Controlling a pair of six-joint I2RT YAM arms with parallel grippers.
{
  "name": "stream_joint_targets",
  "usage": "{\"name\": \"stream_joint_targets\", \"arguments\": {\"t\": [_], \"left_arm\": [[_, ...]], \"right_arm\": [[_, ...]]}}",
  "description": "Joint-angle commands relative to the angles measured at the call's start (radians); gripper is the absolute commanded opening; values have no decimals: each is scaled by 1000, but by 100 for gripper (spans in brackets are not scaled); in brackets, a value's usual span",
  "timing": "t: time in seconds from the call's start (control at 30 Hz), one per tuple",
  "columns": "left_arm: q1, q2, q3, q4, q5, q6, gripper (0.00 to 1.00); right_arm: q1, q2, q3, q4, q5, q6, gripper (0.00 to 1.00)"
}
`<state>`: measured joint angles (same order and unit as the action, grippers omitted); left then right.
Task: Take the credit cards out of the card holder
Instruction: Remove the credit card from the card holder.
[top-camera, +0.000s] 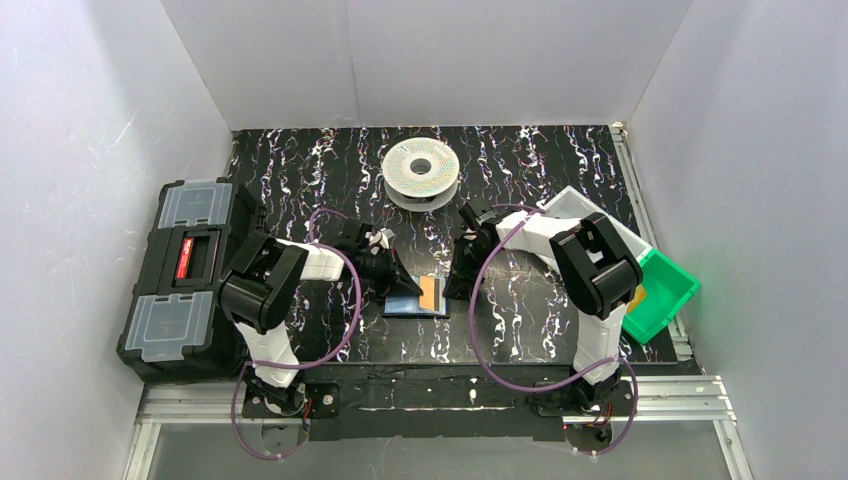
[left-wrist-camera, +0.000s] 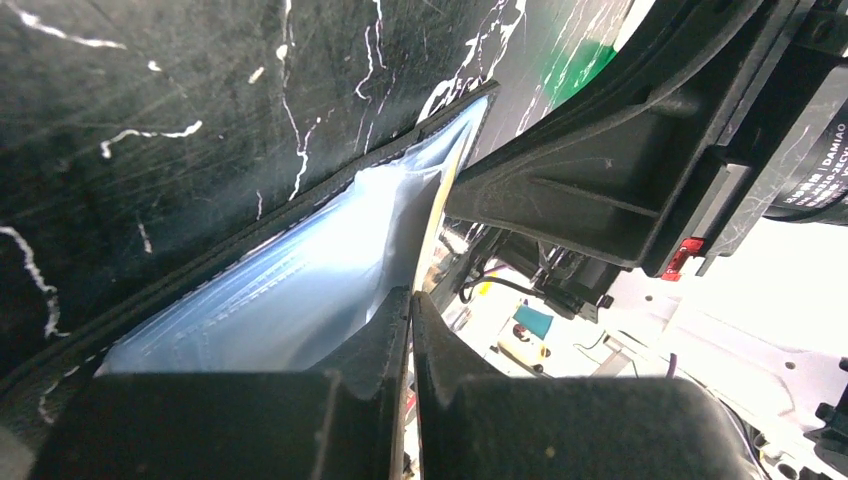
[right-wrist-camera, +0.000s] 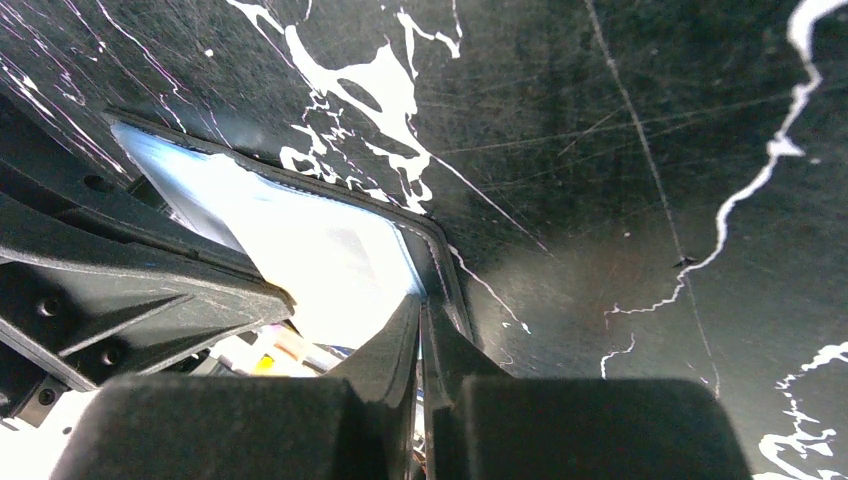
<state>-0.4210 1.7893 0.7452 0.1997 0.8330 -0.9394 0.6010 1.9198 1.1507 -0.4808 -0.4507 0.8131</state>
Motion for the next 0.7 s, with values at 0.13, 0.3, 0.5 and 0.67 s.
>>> {"name": "stream_joint_targets", "arguments": {"t": [0.13, 0.3, 0.5, 0.67], "left_arm": [[34, -79, -3, -133, -23, 83, 0], [46, -101, 33, -307, -103, 179, 0], [58, -117, 50, -399, -164, 224, 0], [70, -123, 58, -435, -180, 239, 0]], "right_arm": [[20, 49, 10, -3, 61, -2, 7], [20, 49, 10, -2, 59, -2, 7], [20, 50, 10, -3, 60, -2, 7], [20, 49, 9, -2, 58, -3, 7]]}}
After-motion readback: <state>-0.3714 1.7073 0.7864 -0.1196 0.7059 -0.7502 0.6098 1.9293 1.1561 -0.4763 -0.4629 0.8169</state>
